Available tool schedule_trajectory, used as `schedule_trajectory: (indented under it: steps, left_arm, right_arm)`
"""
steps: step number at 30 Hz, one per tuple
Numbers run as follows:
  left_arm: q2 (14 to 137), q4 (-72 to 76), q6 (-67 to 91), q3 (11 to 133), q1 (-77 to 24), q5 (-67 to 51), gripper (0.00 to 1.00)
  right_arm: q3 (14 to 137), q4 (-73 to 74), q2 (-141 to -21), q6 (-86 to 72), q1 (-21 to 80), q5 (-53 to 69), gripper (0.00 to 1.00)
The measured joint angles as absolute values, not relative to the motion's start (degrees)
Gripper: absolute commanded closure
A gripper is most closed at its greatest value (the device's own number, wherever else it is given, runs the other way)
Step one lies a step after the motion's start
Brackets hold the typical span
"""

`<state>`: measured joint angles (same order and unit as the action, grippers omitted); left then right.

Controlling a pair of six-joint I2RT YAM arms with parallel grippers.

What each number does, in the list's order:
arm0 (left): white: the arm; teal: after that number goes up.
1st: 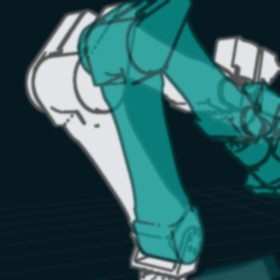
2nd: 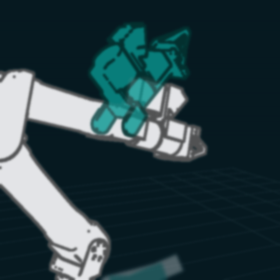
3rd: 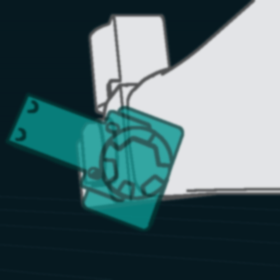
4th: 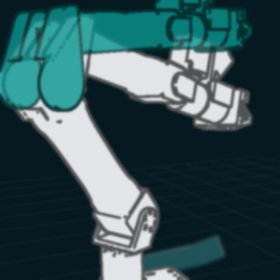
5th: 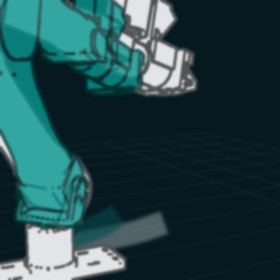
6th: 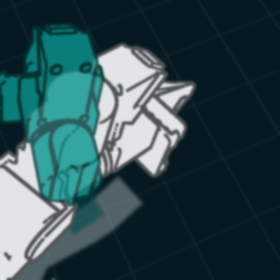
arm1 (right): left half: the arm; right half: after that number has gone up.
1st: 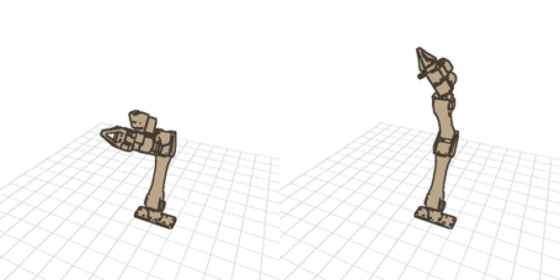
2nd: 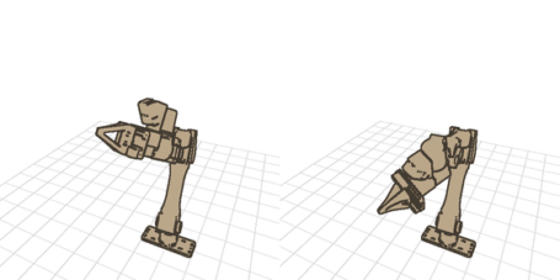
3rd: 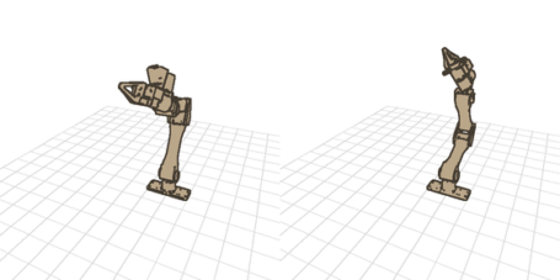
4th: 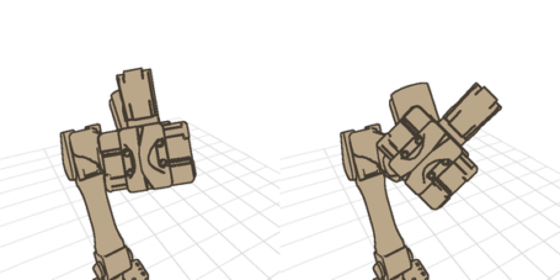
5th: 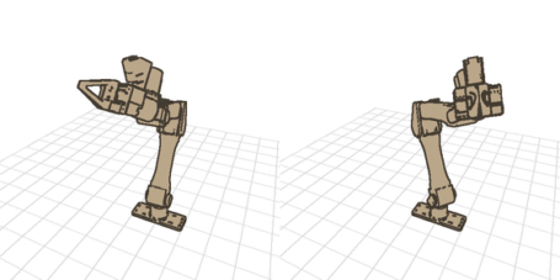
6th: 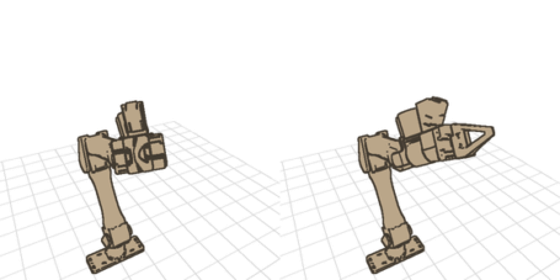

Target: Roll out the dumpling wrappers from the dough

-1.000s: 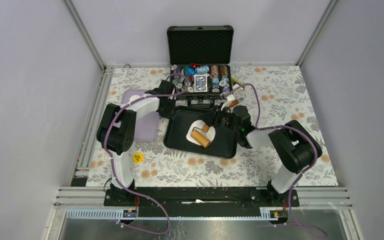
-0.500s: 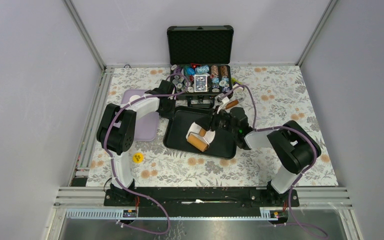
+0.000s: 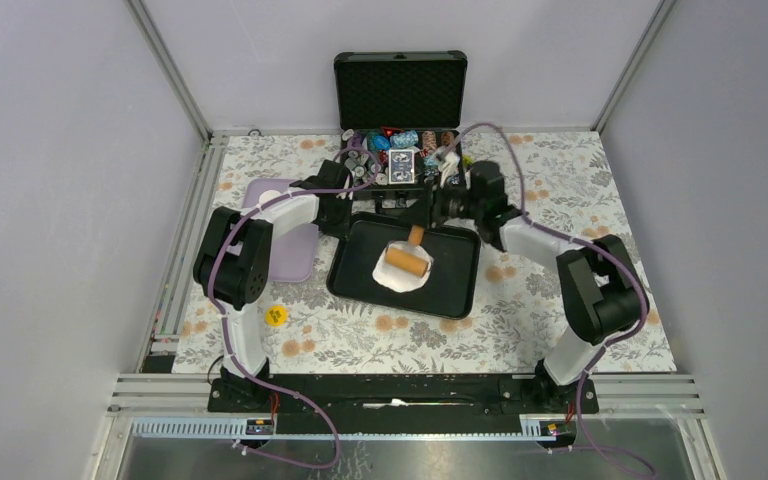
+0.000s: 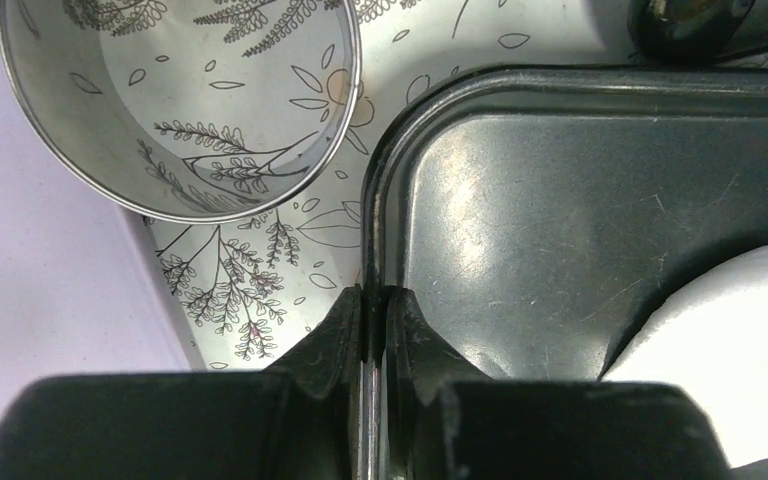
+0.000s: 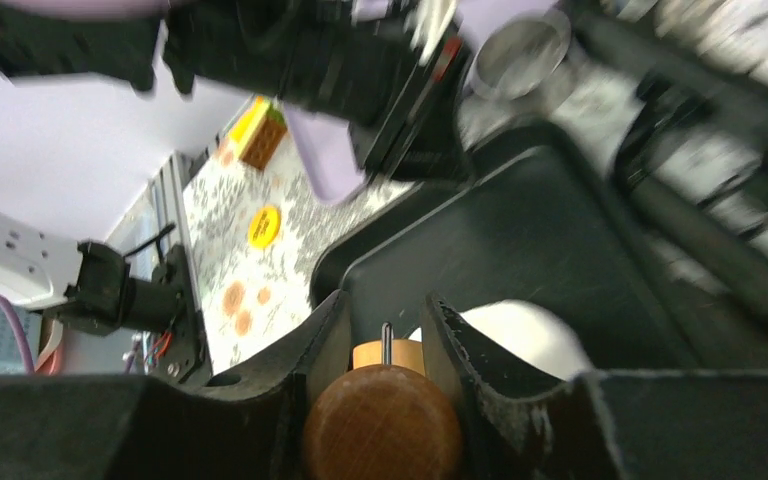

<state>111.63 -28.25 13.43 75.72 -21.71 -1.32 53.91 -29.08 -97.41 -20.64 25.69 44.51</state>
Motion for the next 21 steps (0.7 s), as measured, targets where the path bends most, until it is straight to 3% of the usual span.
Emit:
schedule_trajectory:
  steps: [7,21]
  left_arm:
    - [112.4,-29.2,11.6,76.9,-21.8,-3.3,1.0]
    - [115.8,-33.7,7.7,82.6,-23.0,-5.2,1.0]
  right_arm:
    - [60.7,-24.3,-96.0,-15.5,17.8,46.9,1.0]
    - [45.5,-34.7,-99.0,-16.5,21.4,46.1,1.0]
